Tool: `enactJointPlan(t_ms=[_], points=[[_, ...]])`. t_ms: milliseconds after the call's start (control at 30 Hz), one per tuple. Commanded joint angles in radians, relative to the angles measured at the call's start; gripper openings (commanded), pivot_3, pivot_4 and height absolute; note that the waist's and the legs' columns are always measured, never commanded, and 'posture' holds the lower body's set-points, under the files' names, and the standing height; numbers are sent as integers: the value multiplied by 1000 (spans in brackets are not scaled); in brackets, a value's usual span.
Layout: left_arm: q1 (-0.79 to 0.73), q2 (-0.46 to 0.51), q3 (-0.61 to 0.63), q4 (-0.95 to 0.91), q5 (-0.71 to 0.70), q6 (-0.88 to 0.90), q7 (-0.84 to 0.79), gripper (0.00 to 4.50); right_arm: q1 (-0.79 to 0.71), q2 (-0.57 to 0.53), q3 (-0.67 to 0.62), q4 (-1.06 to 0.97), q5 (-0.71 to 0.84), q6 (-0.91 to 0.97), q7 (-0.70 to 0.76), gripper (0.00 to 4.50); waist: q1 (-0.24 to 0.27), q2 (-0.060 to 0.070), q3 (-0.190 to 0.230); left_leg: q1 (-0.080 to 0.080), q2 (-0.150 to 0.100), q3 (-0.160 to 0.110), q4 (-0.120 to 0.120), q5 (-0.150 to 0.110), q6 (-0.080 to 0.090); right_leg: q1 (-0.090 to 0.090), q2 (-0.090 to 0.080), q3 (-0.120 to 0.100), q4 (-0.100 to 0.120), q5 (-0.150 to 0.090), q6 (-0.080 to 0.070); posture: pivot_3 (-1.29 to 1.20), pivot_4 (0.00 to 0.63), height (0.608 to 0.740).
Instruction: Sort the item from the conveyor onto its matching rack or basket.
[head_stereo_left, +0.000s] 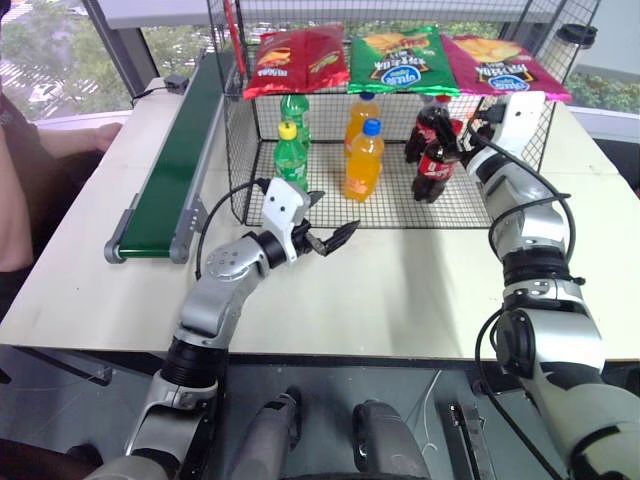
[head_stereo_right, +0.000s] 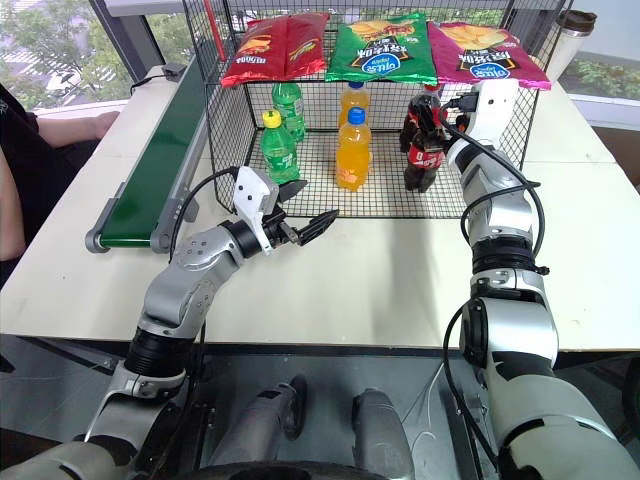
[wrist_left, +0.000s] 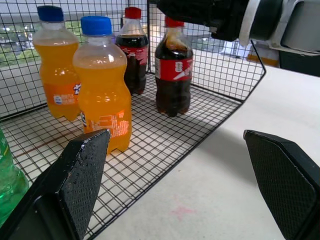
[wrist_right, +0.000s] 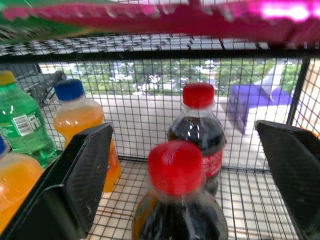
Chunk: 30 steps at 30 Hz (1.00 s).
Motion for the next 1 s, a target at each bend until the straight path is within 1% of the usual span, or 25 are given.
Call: enactJointPlan(t_ms=[33, 167, 267, 433, 600, 767, 1000], points=[[1, 5, 0, -39, 0, -11, 2, 4500, 9, -14, -11, -93, 9, 17, 19, 4424, 0, 0, 0, 0, 0, 0, 0, 0, 0, 0, 0, 0, 0, 0, 0, 0, 150, 738], [9, 12, 4, -42, -2, -8, 1, 4500, 68, -30, -13, -222, 17, 93, 35, 4424, 1, 0, 0, 0, 0, 0, 0, 0, 0, 0, 0, 0, 0, 0, 0, 0, 150, 738], [18, 21, 6, -44, -6, -6, -1, 4500, 143, -51, -18, -379, 43, 196, 60, 4424, 4, 0, 0, 0, 0, 0, 0, 0, 0, 0, -1, 0, 0, 0, 0, 0, 150, 738], [55, 35, 31, -42, -20, 10, 7, 4500, 344, -82, -19, -720, 162, 435, 124, 4424, 5, 0, 0, 0, 0, -1, 1, 0, 0, 0, -2, 0, 0, 0, 0, 0, 150, 738], [113, 64, 26, -47, -11, 9, -2, 4500, 536, -51, 7, -931, 273, 588, 160, 4424, 2, 1, -1, 0, 0, -1, 1, 0, 0, 0, -2, 0, 0, -1, -2, 0, 150, 738], [141, 73, 29, -33, -9, 4, 1, 4500, 686, -15, 87, -1024, 293, 620, 199, 4424, 5, 1, -1, -1, 1, -1, 2, -2, -2, 0, -2, 1, 0, -2, -4, 0, 150, 738], [151, 69, 32, -31, -14, 15, 3, 4500, 717, 23, 111, -1000, 273, 592, 191, 4424, 5, 1, -1, -1, 0, -1, 7, -3, -2, 3, -2, 0, -1, -2, -4, 0, 150, 738]])
